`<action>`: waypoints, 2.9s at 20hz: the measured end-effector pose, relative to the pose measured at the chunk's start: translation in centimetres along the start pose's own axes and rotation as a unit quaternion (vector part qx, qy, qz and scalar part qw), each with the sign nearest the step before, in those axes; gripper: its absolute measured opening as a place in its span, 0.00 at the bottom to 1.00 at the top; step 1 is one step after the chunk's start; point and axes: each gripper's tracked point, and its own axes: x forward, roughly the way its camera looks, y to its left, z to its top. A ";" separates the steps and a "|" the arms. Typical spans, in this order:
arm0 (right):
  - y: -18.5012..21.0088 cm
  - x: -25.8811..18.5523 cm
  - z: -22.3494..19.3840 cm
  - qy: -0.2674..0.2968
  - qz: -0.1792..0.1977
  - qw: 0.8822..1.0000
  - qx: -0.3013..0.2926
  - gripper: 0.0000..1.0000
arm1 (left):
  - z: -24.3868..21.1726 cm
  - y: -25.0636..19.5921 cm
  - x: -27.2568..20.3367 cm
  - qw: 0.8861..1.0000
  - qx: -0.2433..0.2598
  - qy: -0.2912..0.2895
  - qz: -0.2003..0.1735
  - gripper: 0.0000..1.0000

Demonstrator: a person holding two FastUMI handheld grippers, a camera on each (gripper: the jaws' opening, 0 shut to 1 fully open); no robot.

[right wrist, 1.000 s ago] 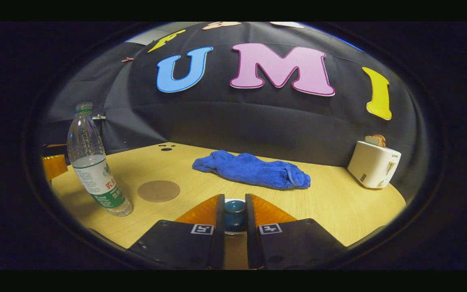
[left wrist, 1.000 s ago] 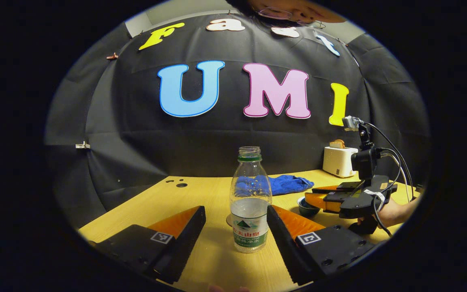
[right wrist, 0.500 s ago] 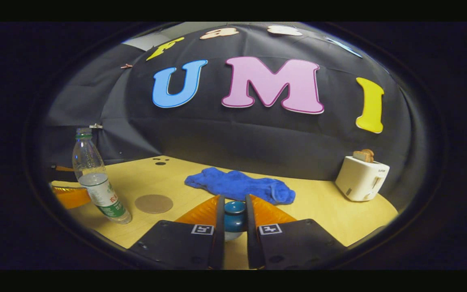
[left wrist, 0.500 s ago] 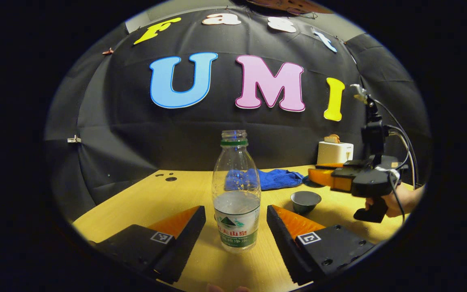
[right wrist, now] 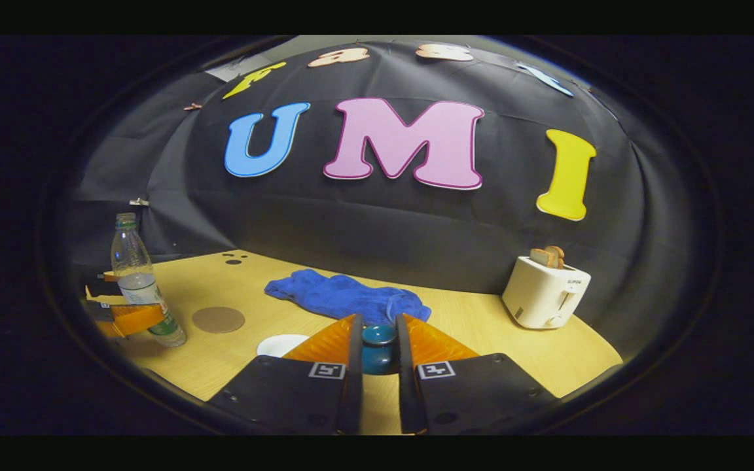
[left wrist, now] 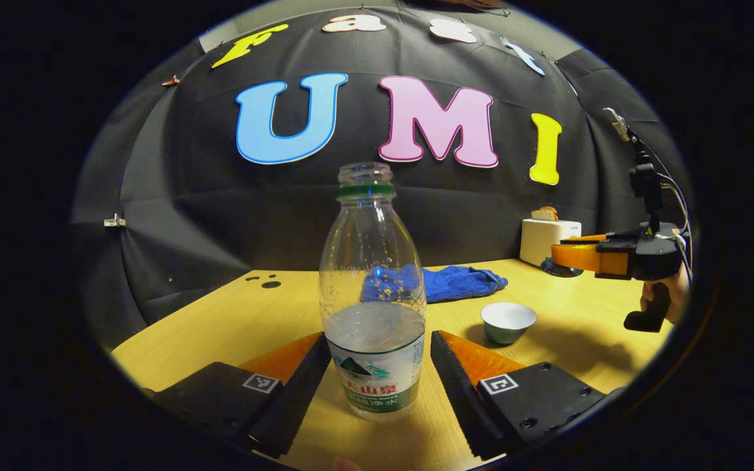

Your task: Open the teacup lid with one hand, grasp the water bottle and pour water into the teacup with the other hand; after pouring, place the water bottle on the coaster and then close the teacup lid.

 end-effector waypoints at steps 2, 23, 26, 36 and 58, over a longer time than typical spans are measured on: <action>-0.4 -0.1 -0.2 0.002 -0.001 1.000 0.002 0.30 | -0.2 0.4 -0.1 1.000 0.001 0.002 0.011 0.78; -7.9 -3.3 -0.2 -0.009 -0.032 0.999 0.013 0.30 | 0.5 -1.8 5.4 0.853 0.508 0.110 -0.045 0.73; -9.0 -4.0 -0.6 -0.009 -0.037 0.999 0.016 0.30 | -0.6 -1.9 5.9 0.824 0.545 0.145 -0.054 0.73; -10.9 -4.8 -1.7 -0.006 -0.036 0.999 0.024 0.25 | -1.0 -2.6 7.5 0.751 0.637 0.168 -0.055 0.73; -12.8 -7.0 -3.0 -0.007 -0.051 0.998 0.043 0.25 | 0.2 -2.7 9.3 0.609 0.777 0.156 -0.039 0.73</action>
